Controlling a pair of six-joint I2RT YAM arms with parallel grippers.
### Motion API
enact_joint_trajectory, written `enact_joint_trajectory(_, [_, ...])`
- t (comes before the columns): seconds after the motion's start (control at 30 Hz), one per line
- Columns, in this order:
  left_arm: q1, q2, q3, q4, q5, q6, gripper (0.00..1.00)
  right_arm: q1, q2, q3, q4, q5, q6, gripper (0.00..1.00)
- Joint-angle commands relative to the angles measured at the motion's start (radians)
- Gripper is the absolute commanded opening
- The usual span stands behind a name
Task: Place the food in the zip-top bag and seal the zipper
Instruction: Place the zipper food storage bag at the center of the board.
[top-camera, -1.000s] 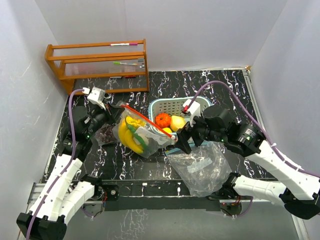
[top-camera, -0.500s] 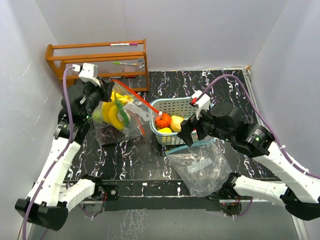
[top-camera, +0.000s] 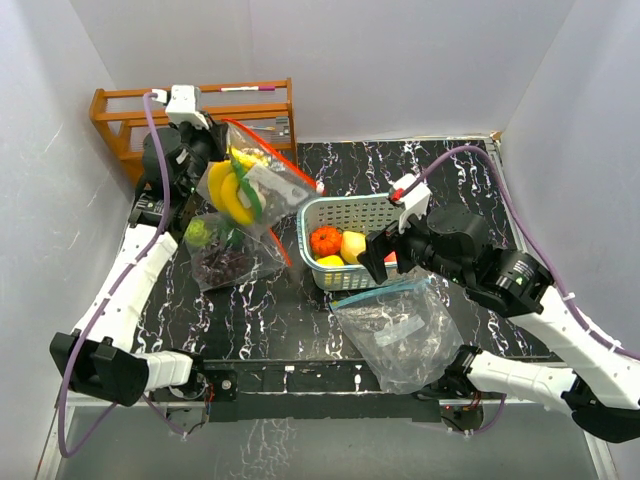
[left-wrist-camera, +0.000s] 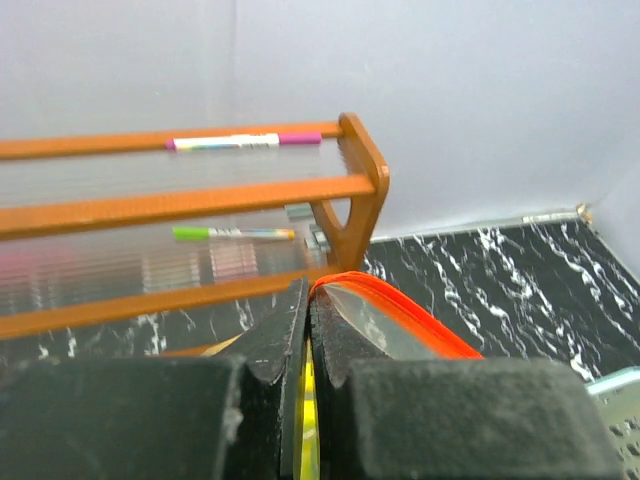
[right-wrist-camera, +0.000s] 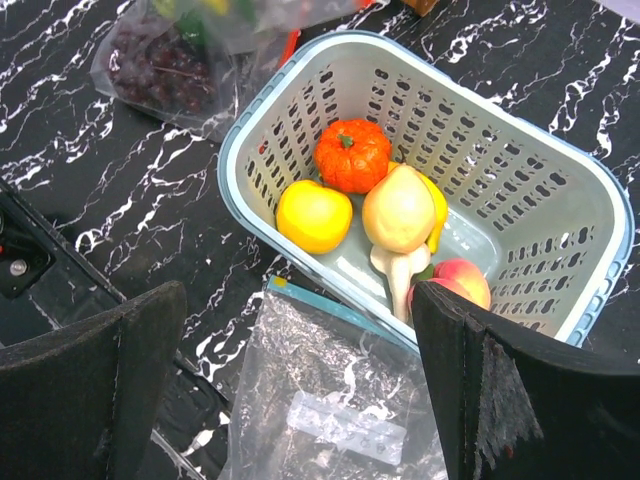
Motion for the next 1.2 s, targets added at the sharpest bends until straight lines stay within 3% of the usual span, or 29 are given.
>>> enact_joint_trajectory(0.0, [0.013, -0.025, 0.038, 0.121, -0.069, 0.015, 0.00, -0.005, -0.036, 0.002, 0.075, 0.031, 0.008, 0.99])
enact_joint_trajectory(0.23, [0.015, -0.094, -0.207, 0.100, -0.102, -0.139, 0.00, -0.004, -0.043, -0.007, 0.071, 0.024, 0.014, 0.99])
enact_joint_trajectory(0.27, [0.016, -0.103, -0.220, 0.061, -0.104, -0.159, 0.07, -0.004, -0.039, -0.006, 0.066, 0.028, 0.018, 0.99])
enact_joint_trajectory(0.33, [0.018, -0.115, -0.213, -0.043, -0.077, -0.166, 0.42, -0.004, -0.026, -0.002, 0.050, 0.040, 0.033, 0.99])
enact_joint_trajectory(0.4, [0.020, -0.128, -0.203, -0.126, -0.020, -0.157, 0.68, -0.004, -0.009, 0.001, 0.032, 0.070, 0.063, 1.00])
enact_joint_trajectory(0.43, [0.020, -0.140, -0.202, -0.145, 0.005, -0.151, 0.89, -0.004, -0.003, 0.001, 0.025, 0.085, 0.077, 0.99])
enact_joint_trajectory(0.47, [0.020, -0.156, -0.202, -0.160, 0.025, -0.150, 0.96, -0.004, 0.001, 0.001, 0.019, 0.096, 0.090, 0.99])
enact_joint_trajectory(0.87, [0.026, -0.426, -0.097, -0.276, 0.068, -0.105, 0.97, -0.005, 0.020, 0.045, -0.261, 0.117, 0.441, 0.99])
enact_joint_trajectory(1.03, [0.026, -0.463, -0.197, -0.225, 0.205, -0.198, 0.97, -0.005, -0.027, -0.035, -0.311, 0.074, 0.548, 0.97])
enact_joint_trajectory(1.17, [0.026, -0.489, -0.274, -0.205, 0.224, -0.224, 0.97, -0.004, -0.070, -0.167, -0.290, 0.043, 0.610, 0.91])
